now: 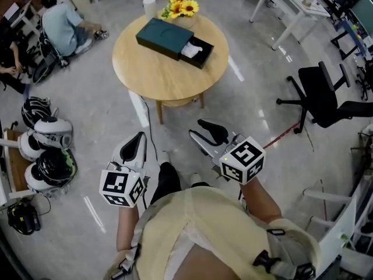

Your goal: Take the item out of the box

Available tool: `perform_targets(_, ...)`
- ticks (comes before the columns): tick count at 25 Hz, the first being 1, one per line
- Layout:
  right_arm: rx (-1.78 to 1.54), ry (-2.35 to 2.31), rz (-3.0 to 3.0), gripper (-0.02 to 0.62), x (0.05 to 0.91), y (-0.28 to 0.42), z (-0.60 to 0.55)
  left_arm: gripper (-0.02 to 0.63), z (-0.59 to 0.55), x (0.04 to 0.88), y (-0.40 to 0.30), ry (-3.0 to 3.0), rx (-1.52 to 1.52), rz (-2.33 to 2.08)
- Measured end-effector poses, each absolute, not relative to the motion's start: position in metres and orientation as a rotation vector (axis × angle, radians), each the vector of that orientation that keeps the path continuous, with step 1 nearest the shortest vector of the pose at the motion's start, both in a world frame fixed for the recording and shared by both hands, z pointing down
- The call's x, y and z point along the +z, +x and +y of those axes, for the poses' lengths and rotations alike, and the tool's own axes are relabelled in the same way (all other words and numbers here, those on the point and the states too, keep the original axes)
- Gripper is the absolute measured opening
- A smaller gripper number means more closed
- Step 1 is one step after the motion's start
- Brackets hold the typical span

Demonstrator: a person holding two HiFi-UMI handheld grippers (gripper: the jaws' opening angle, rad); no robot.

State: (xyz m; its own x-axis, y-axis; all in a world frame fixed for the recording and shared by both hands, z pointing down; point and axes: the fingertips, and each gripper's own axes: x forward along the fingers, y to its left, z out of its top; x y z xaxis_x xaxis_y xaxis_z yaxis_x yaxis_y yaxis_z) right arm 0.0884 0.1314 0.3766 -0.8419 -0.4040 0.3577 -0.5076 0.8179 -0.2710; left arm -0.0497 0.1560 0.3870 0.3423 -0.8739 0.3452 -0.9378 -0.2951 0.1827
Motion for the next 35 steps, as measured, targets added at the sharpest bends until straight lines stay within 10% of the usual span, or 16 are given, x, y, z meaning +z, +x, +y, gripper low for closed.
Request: perform_targets(35,0.217,0.941,-2.374,0.163,0.441,0.046,-0.170,0.020,-0.079,0.428,-0.126,2.339,0.326,-1.424)
